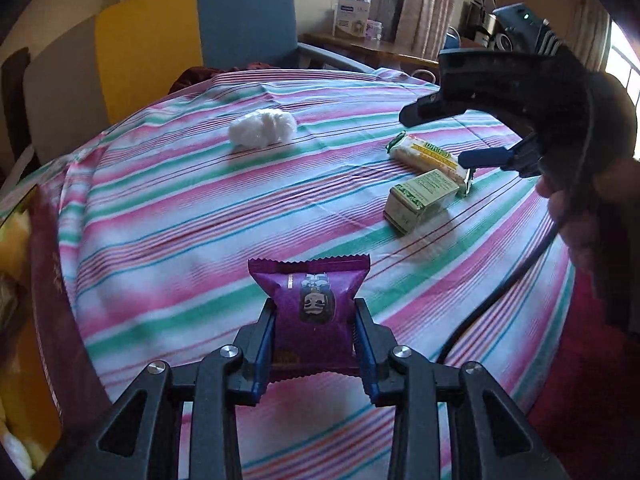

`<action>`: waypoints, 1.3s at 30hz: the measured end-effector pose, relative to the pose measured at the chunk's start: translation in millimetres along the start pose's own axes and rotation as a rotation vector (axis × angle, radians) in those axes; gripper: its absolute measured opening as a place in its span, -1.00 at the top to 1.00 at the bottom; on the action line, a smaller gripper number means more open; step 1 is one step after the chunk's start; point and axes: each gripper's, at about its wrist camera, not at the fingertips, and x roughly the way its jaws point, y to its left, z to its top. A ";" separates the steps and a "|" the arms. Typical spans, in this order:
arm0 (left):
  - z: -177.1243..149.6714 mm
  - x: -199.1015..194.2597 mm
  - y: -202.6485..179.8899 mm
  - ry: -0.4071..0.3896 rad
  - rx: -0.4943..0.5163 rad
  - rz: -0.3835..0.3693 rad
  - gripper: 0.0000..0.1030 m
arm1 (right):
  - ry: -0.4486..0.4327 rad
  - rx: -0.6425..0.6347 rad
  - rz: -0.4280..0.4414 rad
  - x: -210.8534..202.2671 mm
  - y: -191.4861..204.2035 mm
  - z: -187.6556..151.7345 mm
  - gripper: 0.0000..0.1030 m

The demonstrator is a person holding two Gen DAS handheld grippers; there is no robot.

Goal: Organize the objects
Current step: 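Grasp the clear plastic-wrapped white bundle with the right tool while the left holds the packet, then carry the purple packet into the gold tray with the left tool and release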

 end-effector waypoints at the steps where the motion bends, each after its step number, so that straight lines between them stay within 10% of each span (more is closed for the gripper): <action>1: -2.1 -3.9 2.4 -0.006 -0.003 0.000 0.32 | 0.015 -0.015 -0.003 3.5 3.3 -1.4 -0.72; 24: -33.5 -71.7 52.5 -0.089 -0.108 -0.055 0.33 | 0.069 -0.311 -0.168 125.8 138.9 65.5 -0.86; 27: -33.7 -73.9 56.7 -0.094 -0.123 -0.061 0.33 | 0.125 -0.360 -0.185 148.5 143.3 64.6 -0.26; 39: -34.9 -86.1 56.7 -0.131 -0.134 -0.062 0.33 | 0.186 -0.522 -0.044 104.3 145.6 -10.6 -0.11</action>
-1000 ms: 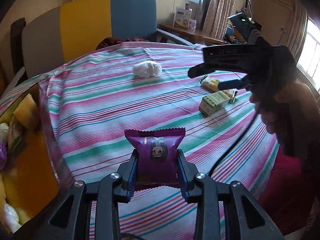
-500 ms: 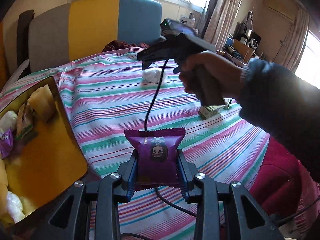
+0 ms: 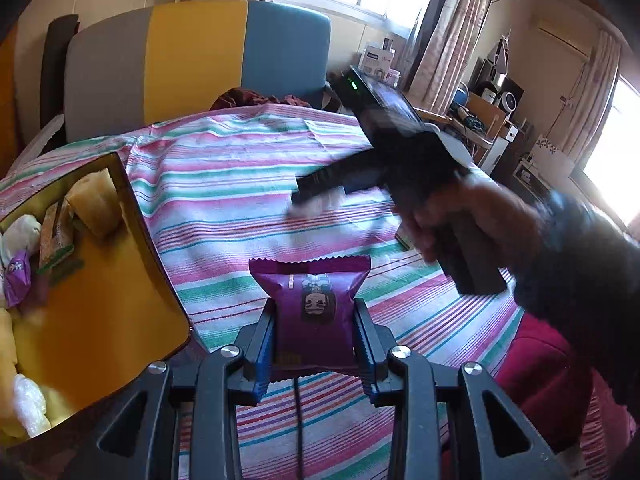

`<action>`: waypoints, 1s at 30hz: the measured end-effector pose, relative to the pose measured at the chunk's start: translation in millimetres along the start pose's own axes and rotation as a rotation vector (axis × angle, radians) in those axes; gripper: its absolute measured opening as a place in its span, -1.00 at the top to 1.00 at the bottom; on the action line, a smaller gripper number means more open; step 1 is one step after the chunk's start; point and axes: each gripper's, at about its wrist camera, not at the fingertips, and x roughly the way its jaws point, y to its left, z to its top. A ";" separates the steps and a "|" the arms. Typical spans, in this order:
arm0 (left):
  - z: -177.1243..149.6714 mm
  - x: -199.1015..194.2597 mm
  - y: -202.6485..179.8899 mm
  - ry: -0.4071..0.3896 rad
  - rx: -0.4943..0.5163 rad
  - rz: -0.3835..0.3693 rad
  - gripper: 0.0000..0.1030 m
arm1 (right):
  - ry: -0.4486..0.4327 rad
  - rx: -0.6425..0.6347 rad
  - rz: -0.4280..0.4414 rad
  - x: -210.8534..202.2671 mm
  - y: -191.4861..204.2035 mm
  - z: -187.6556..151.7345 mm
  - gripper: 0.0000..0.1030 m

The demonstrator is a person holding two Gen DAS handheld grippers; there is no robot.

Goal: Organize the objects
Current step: 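Carry the purple packet into the gold tray with the left tool and release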

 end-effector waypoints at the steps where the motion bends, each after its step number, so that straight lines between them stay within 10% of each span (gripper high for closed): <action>1: -0.1 -2.1 -0.2 -0.005 0.001 0.003 0.33 | 0.006 -0.015 0.009 -3.1 3.1 -8.6 -0.11; 10: 0.6 -28.2 13.8 -0.062 -0.046 0.084 0.33 | 0.002 -0.138 0.043 -24.1 33.8 -76.1 -0.10; 30: -13.1 -67.3 80.8 -0.106 -0.200 0.354 0.33 | -0.031 -0.228 0.018 -17.6 46.1 -83.6 0.00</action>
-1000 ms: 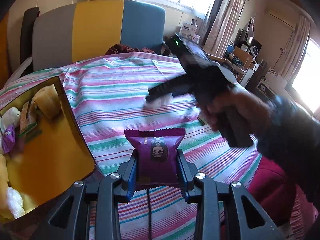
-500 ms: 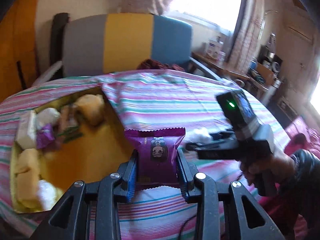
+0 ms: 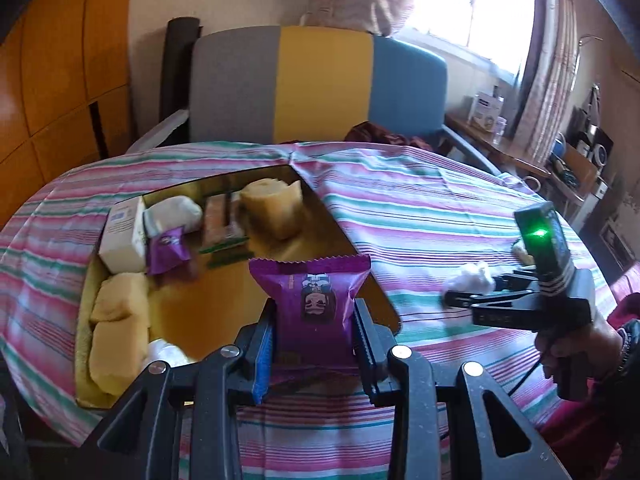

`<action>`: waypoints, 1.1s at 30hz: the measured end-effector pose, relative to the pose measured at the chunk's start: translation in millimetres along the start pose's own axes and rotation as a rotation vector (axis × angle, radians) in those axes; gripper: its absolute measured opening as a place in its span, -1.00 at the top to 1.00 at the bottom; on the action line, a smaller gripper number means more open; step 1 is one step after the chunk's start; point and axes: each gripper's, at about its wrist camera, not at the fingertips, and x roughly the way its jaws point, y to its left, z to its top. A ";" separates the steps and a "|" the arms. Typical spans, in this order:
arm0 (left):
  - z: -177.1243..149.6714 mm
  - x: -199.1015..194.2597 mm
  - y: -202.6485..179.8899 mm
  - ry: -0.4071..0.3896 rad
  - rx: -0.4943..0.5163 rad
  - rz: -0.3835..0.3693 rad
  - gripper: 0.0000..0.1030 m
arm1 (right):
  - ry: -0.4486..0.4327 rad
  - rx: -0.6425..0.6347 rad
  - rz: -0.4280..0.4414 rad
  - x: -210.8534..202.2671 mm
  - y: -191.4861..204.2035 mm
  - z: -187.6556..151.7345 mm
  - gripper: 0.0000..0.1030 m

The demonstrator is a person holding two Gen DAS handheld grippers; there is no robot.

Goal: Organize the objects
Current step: 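Carry the purple packet into the gold tray with the left tool and release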

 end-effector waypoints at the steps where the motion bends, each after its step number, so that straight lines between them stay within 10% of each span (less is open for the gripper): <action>1: -0.4 0.8 2.9 0.003 -0.006 0.005 0.33 | -0.001 -0.001 0.000 0.2 0.5 -0.3 0.00; 17: -3.5 8.5 31.3 0.034 -0.092 -0.003 0.33 | -0.009 -0.019 0.001 0.5 0.4 -0.6 0.01; 33: 7.2 8.2 146.9 0.021 -0.368 0.065 0.33 | -0.008 -0.029 -0.005 -0.1 2.3 0.4 0.02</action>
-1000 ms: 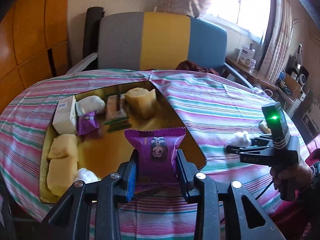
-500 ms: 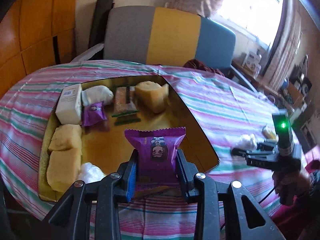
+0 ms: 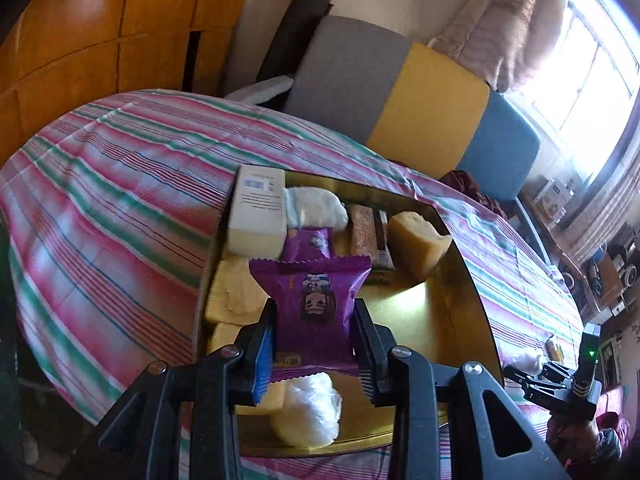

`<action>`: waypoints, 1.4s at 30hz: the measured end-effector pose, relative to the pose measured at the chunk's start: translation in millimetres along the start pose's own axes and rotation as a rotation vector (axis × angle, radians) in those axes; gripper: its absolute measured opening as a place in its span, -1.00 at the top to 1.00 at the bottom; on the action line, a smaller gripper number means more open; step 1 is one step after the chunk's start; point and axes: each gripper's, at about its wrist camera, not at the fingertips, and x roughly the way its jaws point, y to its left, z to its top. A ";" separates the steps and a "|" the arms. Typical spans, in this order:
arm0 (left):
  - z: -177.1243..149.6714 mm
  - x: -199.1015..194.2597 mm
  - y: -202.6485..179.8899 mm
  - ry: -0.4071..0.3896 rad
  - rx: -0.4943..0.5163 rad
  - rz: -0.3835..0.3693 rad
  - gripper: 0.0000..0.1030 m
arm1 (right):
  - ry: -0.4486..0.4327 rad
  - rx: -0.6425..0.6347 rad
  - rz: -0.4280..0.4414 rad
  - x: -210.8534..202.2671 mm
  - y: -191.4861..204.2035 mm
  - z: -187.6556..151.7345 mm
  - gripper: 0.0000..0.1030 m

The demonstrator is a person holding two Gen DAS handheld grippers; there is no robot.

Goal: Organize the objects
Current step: 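Carry the purple packet into the gold tray with the left tool and release, then carry the plastic-wrapped bundle into the gold tray with the right tool and release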

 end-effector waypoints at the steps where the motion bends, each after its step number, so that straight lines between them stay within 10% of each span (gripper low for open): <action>1: -0.1 3.7 -3.0 0.005 0.016 0.002 0.33 | 0.000 -0.001 -0.001 0.2 0.7 -0.1 0.02; 29: -3.5 103.8 -17.3 0.198 0.095 0.144 0.23 | 0.000 -0.005 -0.004 3.3 3.5 -0.1 0.02; 42: -2.1 50.7 -31.1 0.024 0.143 0.175 0.15 | 0.000 -0.006 -0.004 2.9 3.5 -0.8 0.02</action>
